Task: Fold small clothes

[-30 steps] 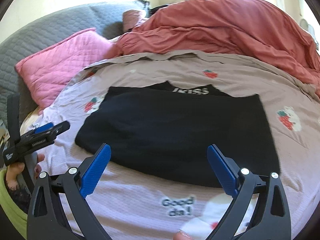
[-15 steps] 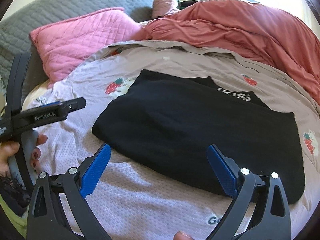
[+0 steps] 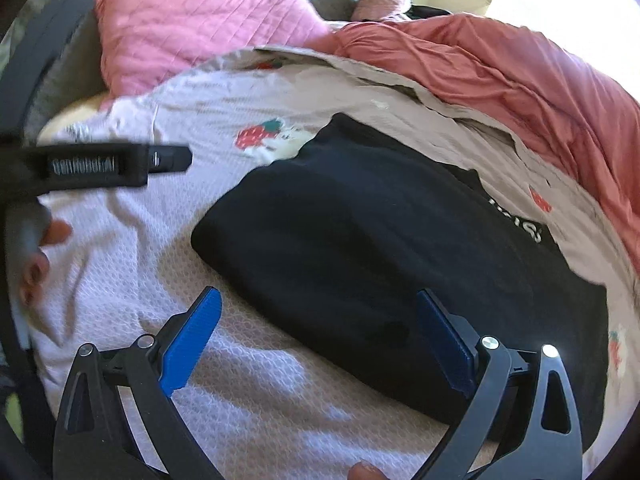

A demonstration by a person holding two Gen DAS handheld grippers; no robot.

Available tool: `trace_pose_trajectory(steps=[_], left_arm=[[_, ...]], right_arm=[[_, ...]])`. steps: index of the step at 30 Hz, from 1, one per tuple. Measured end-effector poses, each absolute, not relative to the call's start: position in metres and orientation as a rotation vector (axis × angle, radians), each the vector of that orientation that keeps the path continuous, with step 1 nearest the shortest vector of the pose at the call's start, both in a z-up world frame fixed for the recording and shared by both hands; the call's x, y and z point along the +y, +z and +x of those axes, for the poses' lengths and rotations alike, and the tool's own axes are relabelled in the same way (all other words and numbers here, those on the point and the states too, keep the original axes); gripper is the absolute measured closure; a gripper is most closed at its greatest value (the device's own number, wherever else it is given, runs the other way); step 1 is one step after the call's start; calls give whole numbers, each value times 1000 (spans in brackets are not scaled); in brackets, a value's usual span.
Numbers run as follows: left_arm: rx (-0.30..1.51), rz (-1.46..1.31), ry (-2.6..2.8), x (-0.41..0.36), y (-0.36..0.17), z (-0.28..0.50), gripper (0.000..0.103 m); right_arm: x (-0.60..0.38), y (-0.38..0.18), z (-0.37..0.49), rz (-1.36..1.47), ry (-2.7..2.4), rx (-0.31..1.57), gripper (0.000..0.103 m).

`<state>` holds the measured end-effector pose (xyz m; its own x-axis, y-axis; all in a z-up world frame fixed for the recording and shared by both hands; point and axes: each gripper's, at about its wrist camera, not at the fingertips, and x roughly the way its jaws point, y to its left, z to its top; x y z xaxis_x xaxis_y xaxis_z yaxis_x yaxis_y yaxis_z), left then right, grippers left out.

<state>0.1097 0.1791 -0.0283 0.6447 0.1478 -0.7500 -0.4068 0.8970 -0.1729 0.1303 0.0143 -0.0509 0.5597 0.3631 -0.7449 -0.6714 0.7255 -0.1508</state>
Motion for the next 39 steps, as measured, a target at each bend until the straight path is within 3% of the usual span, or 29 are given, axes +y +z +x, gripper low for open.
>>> trace_pose_trajectory(steps=[17,20,22,25,26,37,39], left_arm=[[841,-424,299,188,-37,120,10],[847,-486,272,191,-40,123,10],[844,-524,242,193,-41,128,10],[848,-593,189,195,-42,137,10],[853,-625,172,197,-43,141,10],[985,-920,-59,185,-67,217,12],[994,-896,-95,176,-67,226,21]], right_arm=[[36,-64,146,-557,593,683,9],[28,-56,148,-492,616,665,31],[19,-50,151,-429,634,660,60],[5,-41,155,-312,671,666,91],[-1,-39,157,-261,696,675,95],[-26,-32,161,-51,765,730,95],[-28,-33,159,-49,771,733,95]])
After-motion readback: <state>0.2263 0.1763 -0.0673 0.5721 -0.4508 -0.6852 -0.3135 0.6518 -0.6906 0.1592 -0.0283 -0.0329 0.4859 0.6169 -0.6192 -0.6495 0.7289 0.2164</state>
